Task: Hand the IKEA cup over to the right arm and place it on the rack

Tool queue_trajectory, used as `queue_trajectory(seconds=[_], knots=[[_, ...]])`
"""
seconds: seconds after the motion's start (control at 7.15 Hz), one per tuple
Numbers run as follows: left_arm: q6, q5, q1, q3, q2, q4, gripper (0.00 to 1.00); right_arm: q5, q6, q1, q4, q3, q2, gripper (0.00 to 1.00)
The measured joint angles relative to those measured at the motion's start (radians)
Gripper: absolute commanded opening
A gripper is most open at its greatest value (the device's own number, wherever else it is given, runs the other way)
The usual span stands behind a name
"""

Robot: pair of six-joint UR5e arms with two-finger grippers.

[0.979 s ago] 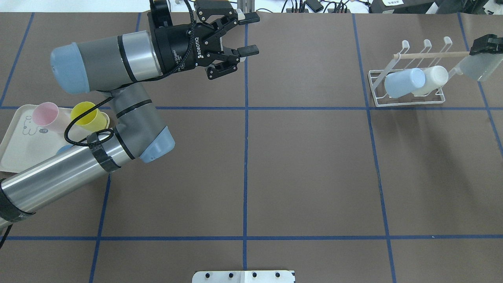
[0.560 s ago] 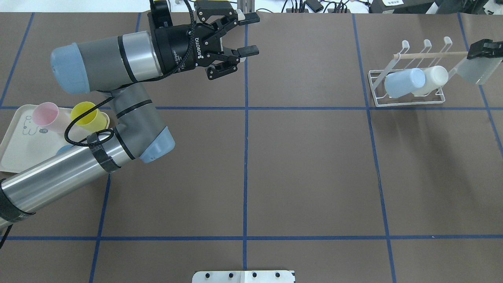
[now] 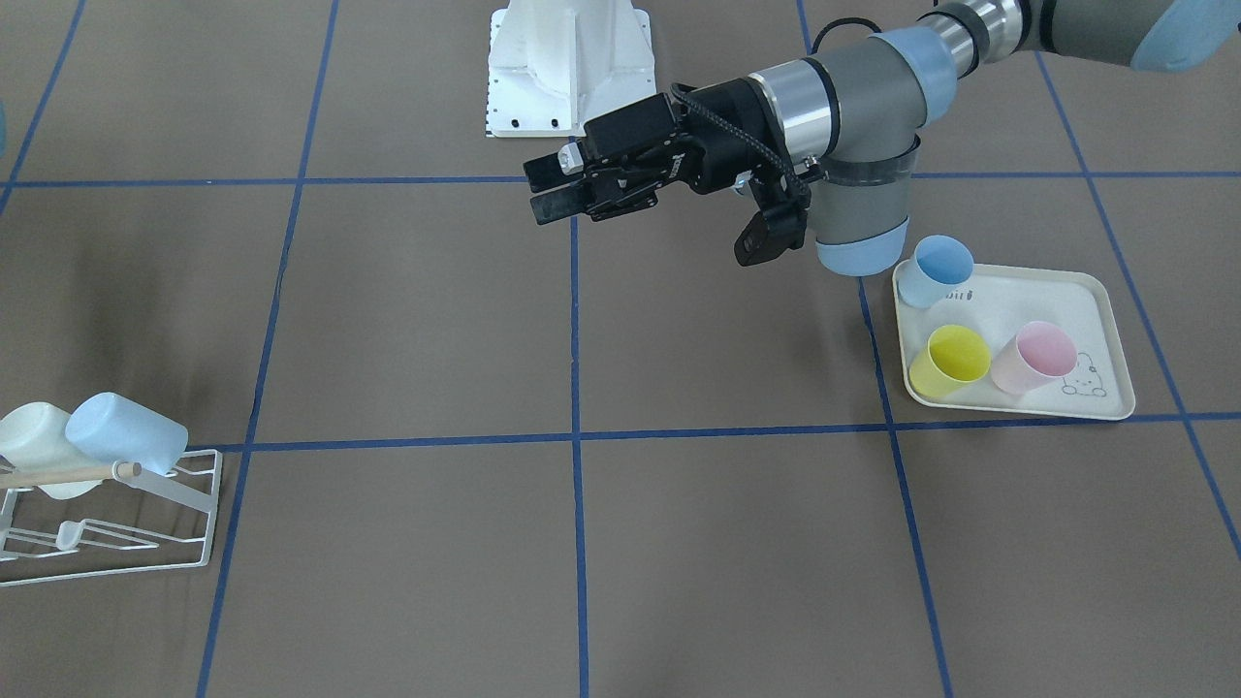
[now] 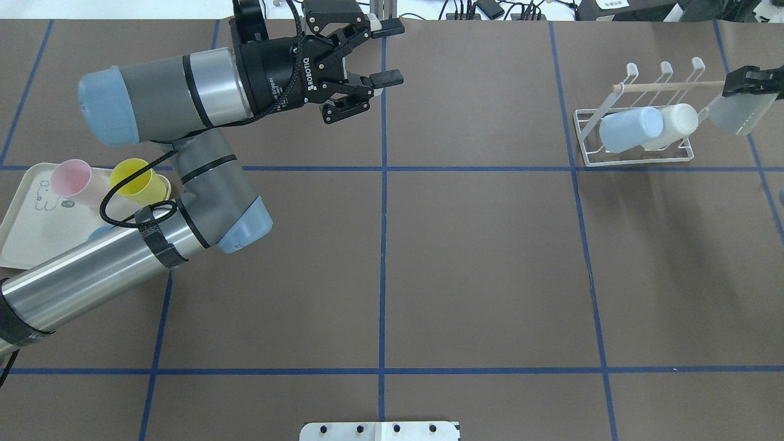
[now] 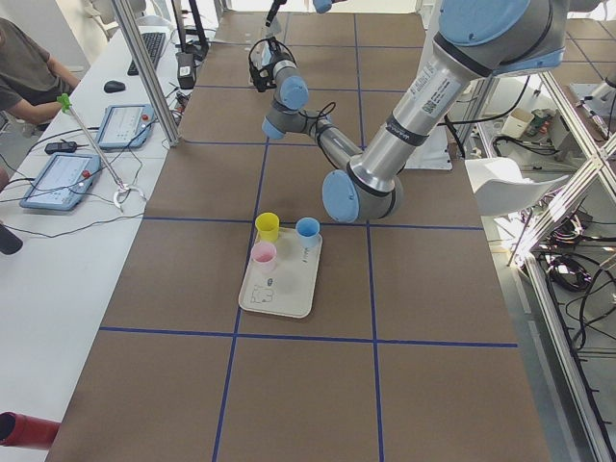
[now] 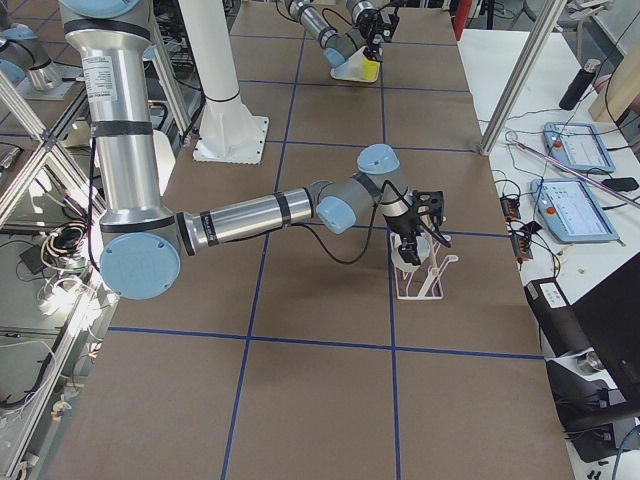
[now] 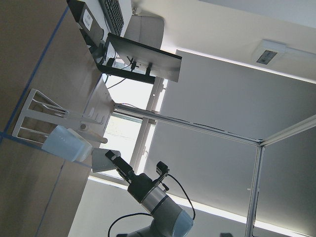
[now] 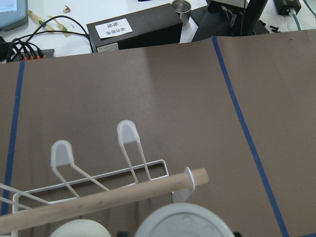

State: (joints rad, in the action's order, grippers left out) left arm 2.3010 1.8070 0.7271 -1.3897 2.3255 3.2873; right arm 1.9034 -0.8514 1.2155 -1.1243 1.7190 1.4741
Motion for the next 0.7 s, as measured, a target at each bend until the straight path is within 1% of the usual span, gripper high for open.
queue_trajectory(seconds=[0.7], knots=[[0.0, 0.0, -0.001, 0.0, 0.0, 0.0, 0.69, -0.05, 0.002, -0.021, 0.0, -0.016, -0.031, 0.0]])
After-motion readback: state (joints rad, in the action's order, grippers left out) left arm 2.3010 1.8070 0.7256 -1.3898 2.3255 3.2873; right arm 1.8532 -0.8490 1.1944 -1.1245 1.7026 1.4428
